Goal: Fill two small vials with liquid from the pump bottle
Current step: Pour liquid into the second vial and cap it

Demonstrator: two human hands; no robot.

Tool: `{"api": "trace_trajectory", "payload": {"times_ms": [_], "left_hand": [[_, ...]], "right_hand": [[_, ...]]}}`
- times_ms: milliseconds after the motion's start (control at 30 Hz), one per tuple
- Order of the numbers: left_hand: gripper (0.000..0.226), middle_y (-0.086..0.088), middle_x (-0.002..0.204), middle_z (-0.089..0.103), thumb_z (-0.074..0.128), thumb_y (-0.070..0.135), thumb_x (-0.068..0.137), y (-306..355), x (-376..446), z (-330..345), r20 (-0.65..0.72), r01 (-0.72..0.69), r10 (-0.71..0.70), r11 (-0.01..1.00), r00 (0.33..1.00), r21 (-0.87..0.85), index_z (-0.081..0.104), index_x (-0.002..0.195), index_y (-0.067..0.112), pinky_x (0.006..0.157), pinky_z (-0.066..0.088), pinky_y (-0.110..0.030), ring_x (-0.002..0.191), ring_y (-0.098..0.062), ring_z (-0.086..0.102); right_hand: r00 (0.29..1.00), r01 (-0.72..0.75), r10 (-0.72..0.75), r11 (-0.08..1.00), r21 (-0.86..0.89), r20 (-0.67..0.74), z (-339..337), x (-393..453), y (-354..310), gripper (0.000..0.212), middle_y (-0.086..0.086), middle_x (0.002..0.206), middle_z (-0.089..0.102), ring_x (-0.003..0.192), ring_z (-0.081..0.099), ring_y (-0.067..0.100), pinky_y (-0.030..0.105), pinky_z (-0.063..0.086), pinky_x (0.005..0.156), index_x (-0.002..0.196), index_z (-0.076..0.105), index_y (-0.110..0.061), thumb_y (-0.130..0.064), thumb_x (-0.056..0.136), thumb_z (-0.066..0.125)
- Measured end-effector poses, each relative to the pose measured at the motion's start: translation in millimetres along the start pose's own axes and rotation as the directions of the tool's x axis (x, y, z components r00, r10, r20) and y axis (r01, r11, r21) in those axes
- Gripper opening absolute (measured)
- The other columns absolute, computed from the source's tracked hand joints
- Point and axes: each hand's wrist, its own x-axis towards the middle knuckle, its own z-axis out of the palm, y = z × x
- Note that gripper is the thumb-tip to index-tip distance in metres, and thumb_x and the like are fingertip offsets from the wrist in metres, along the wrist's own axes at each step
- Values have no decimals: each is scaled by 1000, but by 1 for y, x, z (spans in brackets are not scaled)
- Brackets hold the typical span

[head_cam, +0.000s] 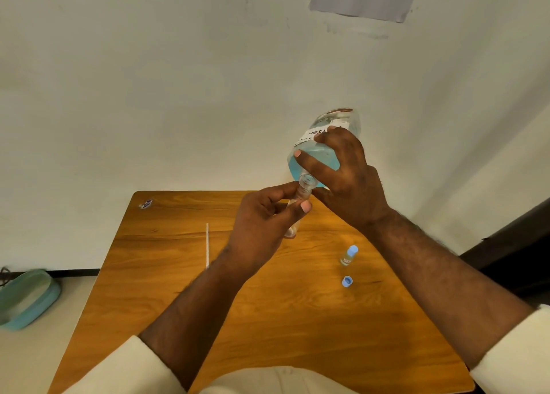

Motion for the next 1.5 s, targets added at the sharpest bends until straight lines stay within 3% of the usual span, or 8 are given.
{"api": "trace_trajectory", "payload": {"times_ms": [500, 767, 933, 1167, 1367, 1500], "left_hand": [[33, 4, 114, 72, 67, 13, 88, -5, 1, 0, -12, -7, 7, 1000, 1000, -31, 66, 121, 15, 62, 59, -39, 99, -20, 69], [32, 4, 114, 72, 66, 13, 89, -5, 2, 1, -23, -26, 25, 999, 999, -47, 66, 121, 17, 59, 56, -34, 97, -20, 69], [33, 4, 115, 72, 66, 13, 89, -5, 2, 0, -30, -35, 33, 998, 999, -45, 66, 122, 17, 60, 57, -37, 98, -22, 69], [33, 5, 114, 72, 66, 12, 89, -4, 4, 1, -41, -34, 33, 999, 999, -34, 66, 122, 16, 62, 59, -47, 96, -20, 70], [31, 1, 111, 73, 66, 9, 89, -3, 5, 2, -21, -54, 52, 994, 998, -100, 67, 120, 14, 59, 56, -30, 90, -18, 71], [32, 0, 112, 73, 65, 9, 89, -4, 4, 2, -16, -61, 59, 993, 998, -105, 66, 121, 15, 61, 58, -36, 91, -24, 71]], "right_hand": [[1000, 10, -10, 999, -41, -10, -5, 5, -1, 52, 30, 120, 57, 116, 51, 48, 52, 59, 65, 121, 62, -9, -16, 74, 81], [999, 32, -33, 998, -60, -18, -6, 8, 0, 53, 31, 120, 57, 115, 51, 49, 55, 58, 66, 124, 57, -11, -13, 75, 78], [999, 41, -43, 997, -68, -28, -4, 10, 1, 60, 30, 121, 57, 116, 51, 48, 54, 58, 69, 127, 45, -17, -15, 76, 77], [998, 42, -45, 997, -68, -39, -3, 11, 4, 56, 30, 121, 57, 117, 50, 47, 54, 58, 67, 127, 47, -16, -14, 78, 75], [998, 36, -40, 997, -71, -47, -7, 13, 2, 52, 30, 118, 58, 114, 52, 48, 52, 59, 63, 122, 58, -10, -11, 75, 78], [998, 34, -37, 997, -65, -44, -8, 13, 1, 52, 31, 118, 58, 114, 52, 49, 53, 59, 64, 122, 58, -10, -11, 74, 79]]}}
